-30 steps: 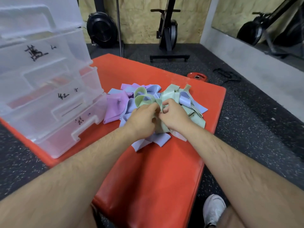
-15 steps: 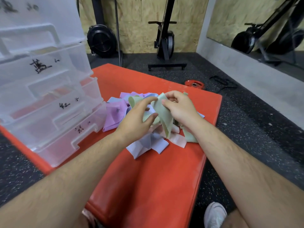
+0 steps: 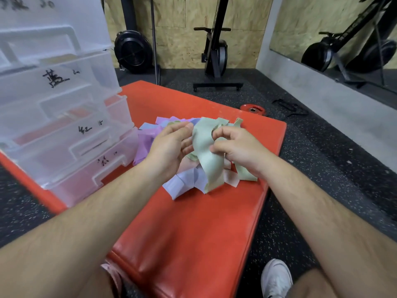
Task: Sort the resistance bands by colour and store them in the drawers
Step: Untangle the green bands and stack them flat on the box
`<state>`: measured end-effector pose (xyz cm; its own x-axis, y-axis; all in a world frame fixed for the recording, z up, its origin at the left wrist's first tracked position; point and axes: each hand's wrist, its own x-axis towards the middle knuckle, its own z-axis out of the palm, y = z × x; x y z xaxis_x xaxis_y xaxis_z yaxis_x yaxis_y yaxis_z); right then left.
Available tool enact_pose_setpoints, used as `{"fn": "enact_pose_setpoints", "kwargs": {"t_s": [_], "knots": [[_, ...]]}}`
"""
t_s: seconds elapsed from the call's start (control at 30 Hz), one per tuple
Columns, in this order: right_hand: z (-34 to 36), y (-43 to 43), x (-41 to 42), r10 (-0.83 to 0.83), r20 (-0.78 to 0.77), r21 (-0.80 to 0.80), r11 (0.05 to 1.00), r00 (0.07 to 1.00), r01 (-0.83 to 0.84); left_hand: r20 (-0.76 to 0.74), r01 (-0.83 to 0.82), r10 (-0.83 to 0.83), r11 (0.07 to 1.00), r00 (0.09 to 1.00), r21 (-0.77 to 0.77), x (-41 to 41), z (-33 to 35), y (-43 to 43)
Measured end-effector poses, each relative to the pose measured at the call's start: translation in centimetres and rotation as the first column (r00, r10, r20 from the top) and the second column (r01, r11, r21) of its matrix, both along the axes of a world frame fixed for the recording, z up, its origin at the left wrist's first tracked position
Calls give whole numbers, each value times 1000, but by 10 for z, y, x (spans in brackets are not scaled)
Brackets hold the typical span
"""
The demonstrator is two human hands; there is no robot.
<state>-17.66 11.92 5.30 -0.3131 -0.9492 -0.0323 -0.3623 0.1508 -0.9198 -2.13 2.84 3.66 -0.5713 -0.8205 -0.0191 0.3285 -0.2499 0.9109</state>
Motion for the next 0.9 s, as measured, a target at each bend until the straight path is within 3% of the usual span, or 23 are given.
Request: {"fn": "enact_pose_setpoints", "kwargs": {"t_s": [0.1, 0.17, 0.27, 0.33, 0.4, 0.5, 0.63, 0.8, 0.9], "knots": [[-2, 15, 3, 89, 15, 104, 990, 996, -90, 76, -79, 76, 996, 994, 45, 9, 0, 5], [-3, 20, 7, 89, 147, 105, 989, 985, -105, 211, -43, 52, 998, 976, -50, 15, -1, 11], [-13, 21, 16, -15, 434, 58, 998, 901, -11, 319, 103, -39, 977, 947, -187, 28, -3, 22], [-17, 22, 25, -89, 509, 8, 995, 856, 99, 344, 159, -78, 963, 936, -216, 38, -6, 29], [-22, 23, 32, -111, 449, -64, 986, 887, 156, 400, 157, -47, 956, 915, -246, 48, -10, 35], [-27, 28, 38, -62, 310, -114, 988, 949, 102, 415, 67, 80, 943, 906, -327, 60, -11, 41], [-30, 36, 50, -35, 27, -194, 980, 999, 40, 410, 5, 240, 858, 880, -514, 71, -7, 46], [-32, 39, 76, -69, -369, -379, 922, 927, -83, 401, 48, 58, 967, 914, -250, 64, -2, 62], [-37, 37, 78, 107, -315, -261, 945, 943, -195, 434, 15, 100, 967, 895, -255, 69, -2, 54]]}}
